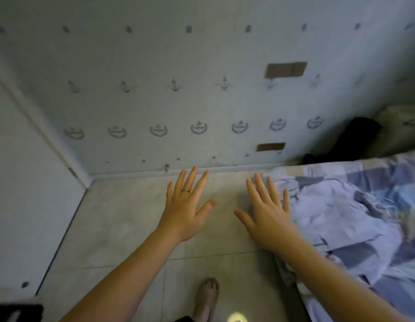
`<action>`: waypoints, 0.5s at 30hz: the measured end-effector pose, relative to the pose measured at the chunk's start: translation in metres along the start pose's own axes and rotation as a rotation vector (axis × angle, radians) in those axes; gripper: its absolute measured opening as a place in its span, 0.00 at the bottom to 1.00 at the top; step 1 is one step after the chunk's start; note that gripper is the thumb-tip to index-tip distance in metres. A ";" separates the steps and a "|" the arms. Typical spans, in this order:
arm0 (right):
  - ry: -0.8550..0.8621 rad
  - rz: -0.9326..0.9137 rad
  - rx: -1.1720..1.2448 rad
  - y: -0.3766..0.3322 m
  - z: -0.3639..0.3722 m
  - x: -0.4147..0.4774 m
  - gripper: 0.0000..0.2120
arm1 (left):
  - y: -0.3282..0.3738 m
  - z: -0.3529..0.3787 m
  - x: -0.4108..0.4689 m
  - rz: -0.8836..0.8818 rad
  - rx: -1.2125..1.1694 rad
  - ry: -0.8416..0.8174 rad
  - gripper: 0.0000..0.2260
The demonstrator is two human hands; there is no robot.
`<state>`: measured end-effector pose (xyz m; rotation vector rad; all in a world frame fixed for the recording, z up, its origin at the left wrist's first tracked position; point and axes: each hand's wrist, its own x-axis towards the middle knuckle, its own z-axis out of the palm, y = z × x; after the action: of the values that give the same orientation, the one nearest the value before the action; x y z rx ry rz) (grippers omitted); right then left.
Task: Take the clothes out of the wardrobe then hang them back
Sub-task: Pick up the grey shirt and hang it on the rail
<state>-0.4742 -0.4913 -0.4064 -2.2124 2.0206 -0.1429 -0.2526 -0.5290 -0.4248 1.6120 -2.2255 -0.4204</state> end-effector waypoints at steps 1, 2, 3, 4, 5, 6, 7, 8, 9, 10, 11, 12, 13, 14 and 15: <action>0.005 0.066 0.012 0.014 0.002 0.009 0.43 | 0.004 0.014 0.025 0.029 0.002 -0.040 0.33; 0.010 0.132 0.026 0.027 0.005 0.017 0.44 | 0.009 0.027 0.049 0.060 0.006 -0.079 0.33; 0.008 0.198 0.043 0.040 0.007 0.025 0.44 | 0.015 0.039 0.074 0.092 0.007 -0.118 0.34; 0.002 0.263 0.063 0.053 0.009 0.033 0.43 | 0.021 0.050 0.097 0.120 0.006 -0.154 0.34; -0.008 0.327 0.081 0.067 0.010 0.041 0.41 | 0.028 0.060 0.119 0.147 0.008 -0.189 0.35; -0.022 0.387 0.094 0.081 0.013 0.048 0.39 | 0.036 0.070 0.140 0.176 0.013 -0.224 0.36; -0.034 0.440 0.107 0.094 0.016 0.055 0.38 | 0.044 0.081 0.159 0.207 0.023 -0.258 0.36; -0.034 0.492 0.124 0.108 0.020 0.061 0.37 | 0.054 0.091 0.177 0.244 0.030 -0.287 0.36; -0.023 0.547 0.139 0.122 0.022 0.068 0.38 | 0.064 0.101 0.194 0.285 0.033 -0.312 0.36; -0.015 0.607 0.150 0.136 0.025 0.074 0.38 | 0.075 0.111 0.210 0.329 0.037 -0.340 0.36; -0.015 0.665 0.160 0.149 0.026 0.078 0.38 | 0.087 0.121 0.225 0.372 0.041 -0.369 0.37; -0.015 0.719 0.176 0.162 0.026 0.080 0.38 | 0.100 0.131 0.238 0.412 0.047 -0.394 0.38; -0.013 0.771 0.195 0.175 0.025 0.081 0.38 | 0.112 0.141 0.251 0.444 0.050 -0.415 0.39; -0.005 0.818 0.212 0.189 0.025 0.081 0.38 | 0.125 0.152 0.263 0.471 0.044 -0.436 0.39; -0.001 0.862 0.222 0.204 0.025 0.081 0.37 | 0.138 0.163 0.275 0.497 0.038 -0.460 0.38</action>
<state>-0.6626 -0.5882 -0.4673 -1.0731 2.5897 -0.2429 -0.5214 -0.7441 -0.4784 0.9806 -2.8746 -0.6532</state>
